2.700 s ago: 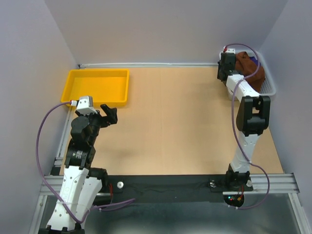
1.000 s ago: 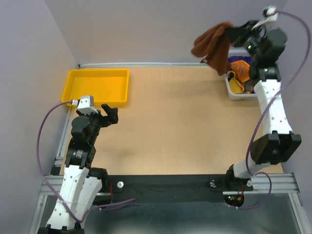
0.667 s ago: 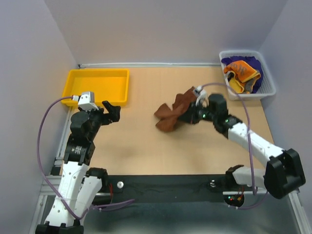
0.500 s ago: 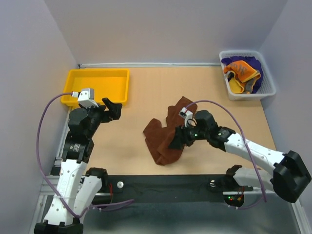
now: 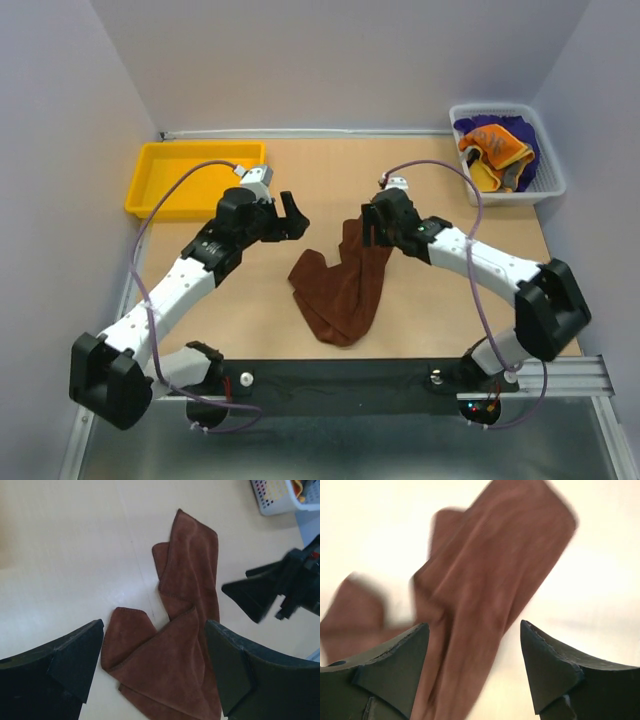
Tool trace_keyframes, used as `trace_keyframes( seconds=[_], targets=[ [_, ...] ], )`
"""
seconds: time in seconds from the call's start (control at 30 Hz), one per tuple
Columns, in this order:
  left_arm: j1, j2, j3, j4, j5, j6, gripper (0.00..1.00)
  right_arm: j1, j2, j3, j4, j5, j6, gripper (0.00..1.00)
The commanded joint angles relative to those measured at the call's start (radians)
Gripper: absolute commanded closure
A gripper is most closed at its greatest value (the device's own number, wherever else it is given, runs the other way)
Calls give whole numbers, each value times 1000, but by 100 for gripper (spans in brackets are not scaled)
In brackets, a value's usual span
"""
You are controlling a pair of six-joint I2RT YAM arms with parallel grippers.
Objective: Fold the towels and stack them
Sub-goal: Move the towel to the center of the board, then flatten out the crumpled towel
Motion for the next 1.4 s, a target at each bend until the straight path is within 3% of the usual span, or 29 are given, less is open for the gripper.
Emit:
trace_keyframes(
  seconds=[0.0,0.13,0.37,0.67,0.73,0.77,0.83,0.87,0.93,1.2,1.37],
  targets=[
    [-57,91,17,143,-101,-90,10,-41,213,149,35,189,11,24],
    [-107,207,-1,212,-147,-137,14,-104,425,311,42,220,49,28],
    [-181,270,-81,276,-189,-192,21,-147,698,557,44,245,98,37],
    [-189,261,-135,304,-207,-230,21,-156,814,632,44,223,115,41],
    [-190,275,-126,307,-213,-223,21,-156,830,631,44,222,117,49],
    [-190,281,-121,305,-215,-219,21,-156,832,628,44,219,117,53],
    [-190,304,-104,305,-218,-213,22,-156,826,602,44,212,112,70],
    [-190,313,-95,305,-221,-212,22,-156,806,591,47,208,111,86],
    [-190,345,-63,305,-230,-206,25,-155,777,556,73,170,67,97],
    [-189,545,151,293,-255,-190,32,-161,504,309,282,41,-23,100],
    [-192,715,304,249,-255,-150,41,-161,439,229,339,2,-38,99]
  ],
)
